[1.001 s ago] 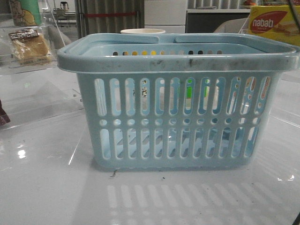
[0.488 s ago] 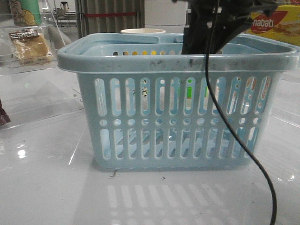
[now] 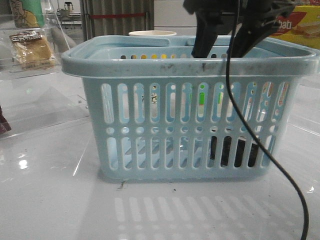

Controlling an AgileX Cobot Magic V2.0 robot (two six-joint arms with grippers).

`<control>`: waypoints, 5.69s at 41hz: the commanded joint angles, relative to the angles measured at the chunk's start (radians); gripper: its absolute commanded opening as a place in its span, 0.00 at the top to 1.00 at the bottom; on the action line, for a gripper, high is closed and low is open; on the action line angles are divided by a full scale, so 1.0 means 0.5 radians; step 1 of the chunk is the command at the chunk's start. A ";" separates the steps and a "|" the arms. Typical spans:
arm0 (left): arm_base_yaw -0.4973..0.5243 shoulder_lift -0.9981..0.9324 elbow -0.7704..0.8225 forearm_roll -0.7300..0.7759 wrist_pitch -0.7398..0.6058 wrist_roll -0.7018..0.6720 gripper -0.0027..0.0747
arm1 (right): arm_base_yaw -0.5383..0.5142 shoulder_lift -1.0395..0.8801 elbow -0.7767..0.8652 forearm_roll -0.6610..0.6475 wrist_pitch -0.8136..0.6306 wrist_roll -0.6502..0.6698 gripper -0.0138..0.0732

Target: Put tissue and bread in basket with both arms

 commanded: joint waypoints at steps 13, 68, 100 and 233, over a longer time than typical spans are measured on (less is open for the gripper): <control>-0.004 0.019 -0.053 -0.014 -0.161 -0.009 0.64 | 0.000 -0.973 0.321 -0.017 -0.080 -0.266 0.22; -0.004 0.882 -0.427 -0.014 -0.431 0.003 0.14 | -0.002 -1.872 1.104 -0.071 0.046 -0.253 0.22; 0.091 2.473 -1.640 -0.067 -0.648 -0.068 0.14 | -0.002 -1.872 1.104 -0.071 0.046 -0.253 0.22; -1.258 2.579 -2.059 0.054 0.376 0.390 0.85 | -0.002 -1.872 1.104 -0.071 0.046 -0.253 0.22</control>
